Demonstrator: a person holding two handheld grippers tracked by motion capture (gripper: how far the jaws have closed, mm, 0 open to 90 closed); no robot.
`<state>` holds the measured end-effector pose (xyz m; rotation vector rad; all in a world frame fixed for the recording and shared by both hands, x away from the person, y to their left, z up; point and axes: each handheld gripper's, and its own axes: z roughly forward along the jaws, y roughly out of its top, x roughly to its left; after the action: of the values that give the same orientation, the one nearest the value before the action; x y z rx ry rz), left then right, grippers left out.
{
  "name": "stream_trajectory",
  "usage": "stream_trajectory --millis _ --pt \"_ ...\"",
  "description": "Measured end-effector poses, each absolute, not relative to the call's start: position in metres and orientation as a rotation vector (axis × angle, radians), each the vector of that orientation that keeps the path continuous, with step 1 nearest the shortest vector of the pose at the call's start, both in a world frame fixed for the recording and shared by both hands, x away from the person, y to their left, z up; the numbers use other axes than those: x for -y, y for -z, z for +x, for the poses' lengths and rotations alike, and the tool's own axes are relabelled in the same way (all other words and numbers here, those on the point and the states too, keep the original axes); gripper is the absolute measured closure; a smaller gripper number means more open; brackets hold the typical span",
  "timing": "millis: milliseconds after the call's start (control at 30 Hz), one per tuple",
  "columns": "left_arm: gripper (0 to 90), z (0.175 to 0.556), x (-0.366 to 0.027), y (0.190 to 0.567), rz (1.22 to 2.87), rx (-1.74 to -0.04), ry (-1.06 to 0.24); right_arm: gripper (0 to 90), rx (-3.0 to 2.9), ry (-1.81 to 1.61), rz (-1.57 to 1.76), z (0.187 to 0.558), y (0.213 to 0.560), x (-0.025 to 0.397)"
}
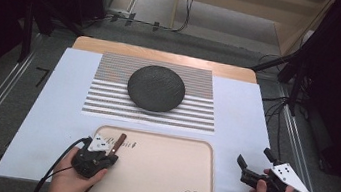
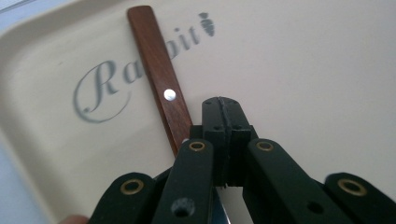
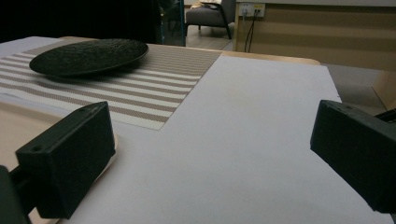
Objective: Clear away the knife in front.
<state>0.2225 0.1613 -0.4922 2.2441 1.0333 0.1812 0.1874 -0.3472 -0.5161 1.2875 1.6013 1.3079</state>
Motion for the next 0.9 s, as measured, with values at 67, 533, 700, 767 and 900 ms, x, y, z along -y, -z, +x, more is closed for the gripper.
stream_trajectory --millis 67,533,700,767,900 --pt "89.8 0.223 -0.17 0.493 2.228 -1.051 -0.178 0.0 -1.602 -1.307 1.288 0.187 0.516 0.347" --pt "89.7 0.227 -0.196 0.49 2.149 -1.091 -0.192 0.0 -1.604 -1.304 1.286 0.187 0.516 0.347" --pt "89.7 0.237 -0.19 0.49 2.147 -1.059 -0.204 0.0 -1.606 -1.3 1.285 0.187 0.516 0.346" --pt "89.6 0.237 -0.19 0.489 2.124 -1.046 -0.217 0.0 -1.606 -1.3 1.285 0.187 0.516 0.347" --pt "86.9 0.234 -0.198 0.485 2.081 -0.993 -0.231 0.0 -1.603 -1.304 1.287 0.187 0.516 0.347"
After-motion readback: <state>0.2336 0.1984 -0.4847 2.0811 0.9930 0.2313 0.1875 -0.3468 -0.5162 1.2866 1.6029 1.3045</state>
